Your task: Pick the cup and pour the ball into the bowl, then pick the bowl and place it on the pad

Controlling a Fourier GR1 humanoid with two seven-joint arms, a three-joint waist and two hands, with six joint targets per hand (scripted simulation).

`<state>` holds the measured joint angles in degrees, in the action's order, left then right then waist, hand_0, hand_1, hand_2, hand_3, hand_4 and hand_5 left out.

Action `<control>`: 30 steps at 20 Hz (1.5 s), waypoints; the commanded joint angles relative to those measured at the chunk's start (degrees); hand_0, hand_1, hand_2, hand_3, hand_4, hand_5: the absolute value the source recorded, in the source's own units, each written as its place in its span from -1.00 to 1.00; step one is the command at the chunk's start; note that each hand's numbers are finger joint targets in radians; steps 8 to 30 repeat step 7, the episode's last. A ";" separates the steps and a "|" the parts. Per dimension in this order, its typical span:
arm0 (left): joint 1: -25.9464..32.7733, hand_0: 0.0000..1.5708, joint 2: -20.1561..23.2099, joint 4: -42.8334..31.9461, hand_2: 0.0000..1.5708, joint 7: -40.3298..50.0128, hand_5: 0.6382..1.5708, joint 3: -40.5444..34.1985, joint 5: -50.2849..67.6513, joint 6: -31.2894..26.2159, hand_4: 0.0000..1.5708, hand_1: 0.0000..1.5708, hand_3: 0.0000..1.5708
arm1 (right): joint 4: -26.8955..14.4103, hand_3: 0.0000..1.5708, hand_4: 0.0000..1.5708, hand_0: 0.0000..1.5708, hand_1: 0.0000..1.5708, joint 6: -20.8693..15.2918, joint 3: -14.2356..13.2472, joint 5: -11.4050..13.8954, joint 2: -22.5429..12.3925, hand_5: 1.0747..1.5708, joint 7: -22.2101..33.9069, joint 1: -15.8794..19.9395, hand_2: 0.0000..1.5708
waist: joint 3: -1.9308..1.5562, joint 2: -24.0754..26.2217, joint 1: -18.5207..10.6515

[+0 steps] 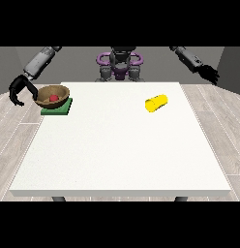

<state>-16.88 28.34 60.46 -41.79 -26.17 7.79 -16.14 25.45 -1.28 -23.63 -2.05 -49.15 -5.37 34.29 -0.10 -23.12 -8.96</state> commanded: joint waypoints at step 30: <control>2.42 -1.00 -2.07 -4.12 -1.00 0.17 0.23 1.73 -1.58 0.23 0.12 -1.00 -1.00 | 2.42 -0.53 -0.36 -1.00 -1.00 8.27 -1.48 -4.58 3.05 0.20 0.40 5.59 -0.87 | 0.21 7.68 1.09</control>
